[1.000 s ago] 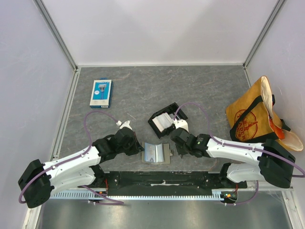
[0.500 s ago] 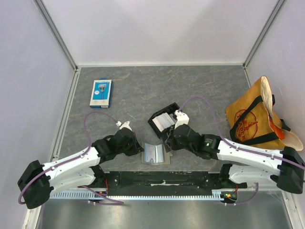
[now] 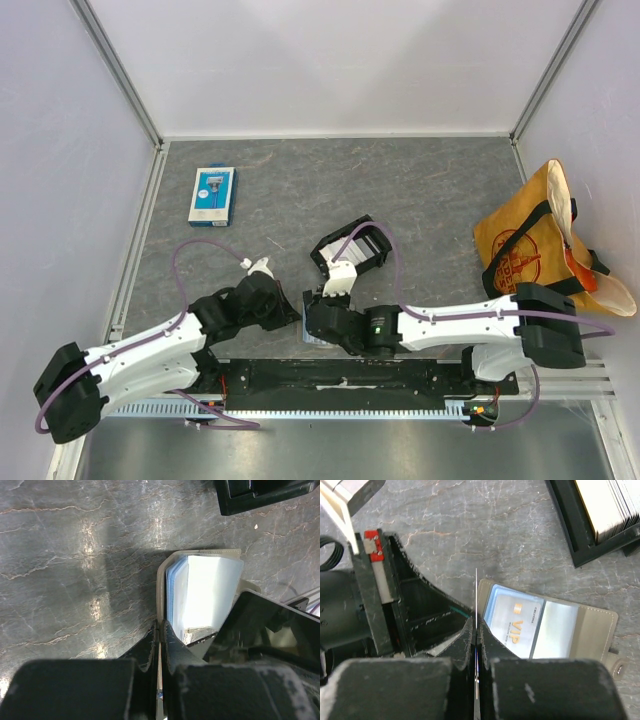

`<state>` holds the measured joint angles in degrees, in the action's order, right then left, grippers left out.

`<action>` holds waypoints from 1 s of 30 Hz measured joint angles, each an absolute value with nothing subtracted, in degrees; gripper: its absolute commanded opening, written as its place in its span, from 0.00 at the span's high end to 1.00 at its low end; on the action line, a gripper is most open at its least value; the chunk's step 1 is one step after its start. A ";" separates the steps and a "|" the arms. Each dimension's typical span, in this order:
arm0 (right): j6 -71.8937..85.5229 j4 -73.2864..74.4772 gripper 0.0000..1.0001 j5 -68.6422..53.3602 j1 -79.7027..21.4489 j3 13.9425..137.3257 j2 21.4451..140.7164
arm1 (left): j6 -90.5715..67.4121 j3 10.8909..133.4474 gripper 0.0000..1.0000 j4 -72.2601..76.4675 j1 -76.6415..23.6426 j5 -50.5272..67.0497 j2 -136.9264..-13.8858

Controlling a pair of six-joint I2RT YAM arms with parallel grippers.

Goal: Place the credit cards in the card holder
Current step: Turn over the card slot in the card holder.

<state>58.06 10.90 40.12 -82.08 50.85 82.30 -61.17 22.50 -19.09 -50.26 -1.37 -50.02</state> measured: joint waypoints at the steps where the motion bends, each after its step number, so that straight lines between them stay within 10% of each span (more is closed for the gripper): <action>1: 58.28 10.66 1.00 40.86 -82.11 51.20 83.09 | -61.34 22.35 0.98 -19.11 -50.26 -1.37 -49.78; 30: 58.63 9.67 1.00 43.44 -82.28 53.71 90.94 | -62.83 21.69 0.98 -19.11 -50.26 -1.39 -48.36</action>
